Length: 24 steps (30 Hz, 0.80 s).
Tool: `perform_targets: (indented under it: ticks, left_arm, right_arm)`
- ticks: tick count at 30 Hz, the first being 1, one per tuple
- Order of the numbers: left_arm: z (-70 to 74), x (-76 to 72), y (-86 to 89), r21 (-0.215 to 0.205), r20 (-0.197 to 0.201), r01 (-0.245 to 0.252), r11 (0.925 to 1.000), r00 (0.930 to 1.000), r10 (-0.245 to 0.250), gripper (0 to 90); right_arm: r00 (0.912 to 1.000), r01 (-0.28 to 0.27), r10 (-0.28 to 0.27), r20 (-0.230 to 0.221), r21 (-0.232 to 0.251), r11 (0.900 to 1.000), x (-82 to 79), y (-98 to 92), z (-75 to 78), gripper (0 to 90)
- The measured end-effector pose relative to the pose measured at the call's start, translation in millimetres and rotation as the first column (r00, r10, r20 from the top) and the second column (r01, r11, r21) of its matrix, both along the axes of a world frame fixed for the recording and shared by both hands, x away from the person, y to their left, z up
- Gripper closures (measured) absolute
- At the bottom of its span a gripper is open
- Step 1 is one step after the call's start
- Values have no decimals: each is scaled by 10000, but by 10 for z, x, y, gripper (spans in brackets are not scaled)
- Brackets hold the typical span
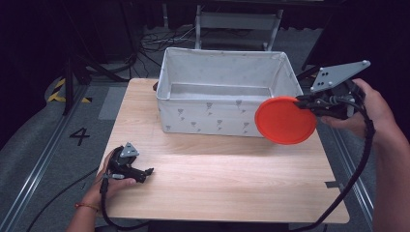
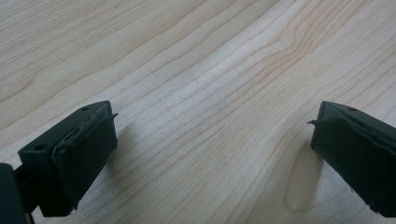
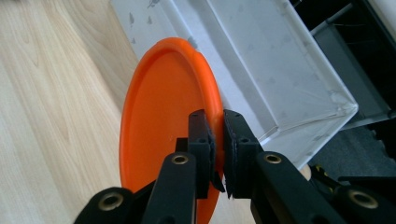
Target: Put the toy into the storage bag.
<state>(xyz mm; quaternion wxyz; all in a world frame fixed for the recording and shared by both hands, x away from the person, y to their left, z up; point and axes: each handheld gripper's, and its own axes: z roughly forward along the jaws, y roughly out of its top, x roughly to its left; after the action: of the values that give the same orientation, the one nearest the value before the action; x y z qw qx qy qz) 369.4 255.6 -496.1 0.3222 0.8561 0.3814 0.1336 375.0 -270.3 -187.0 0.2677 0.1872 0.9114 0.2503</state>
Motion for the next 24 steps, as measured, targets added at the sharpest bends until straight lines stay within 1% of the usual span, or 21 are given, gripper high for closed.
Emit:
perform_targets:
  ticks: [2, 5, 7, 8, 11, 15, 17, 21, 23, 24]
  left_arm:
    - [0, 0, 0, -2, 1, -2, 10000, 10000, 2, 6]
    - [0, 0, 0, 0, 3, 0, 10000, 10000, 0, 6]
    - [0, 0, 0, 0, -1, 3, 10000, 10000, -3, 6]
    - [0, 0, 0, -3, 2, 0, 10000, 10000, 0, 6]
    - [0, 0, 0, -4, -1, 2, 10000, 10000, -2, 6]
    - [0, 0, 0, -2, -1, 3, 10000, 10000, -3, 6]
    - [0, 0, 0, -6, -3, 1, 10000, 10000, -1, 6]
    - [0, 1, 2, -12, -11, 23, 10000, 10000, -23, 6]
    - [-1, 1, 3, -14, -1, 29, 10000, 10000, -29, 6]
    - [1, 2, 4, 14, 15, 35, 10000, 10000, -35, 6]
  right_arm:
    - [10000, 71, -71, 60, -53, 10000, 35, 9, 57, 828]
    - [9997, 202, -202, 101, 21, 9998, 89, 17, 148, 828]
    - [9997, 187, -187, 173, 5, 9998, 131, 33, 203, 828]
    - [9994, 205, -206, 277, 14, 9998, 150, 46, 228, 828]
    - [9992, 148, -152, 361, 114, 9998, 217, 82, 297, 828]
    - [9993, 153, -160, 344, 213, 9997, 347, 121, 340, 828]
    - [9985, 283, -288, 467, 116, 9995, 415, 142, 356, 828]
    - [9977, 416, -421, 525, 98, 9991, 566, 167, 413, 828]
    - [9974, 444, -448, 560, 81, 9990, 589, 172, 419, 828]
    - [9969, 507, -509, 607, 34, 9987, 662, 182, 429, 828]
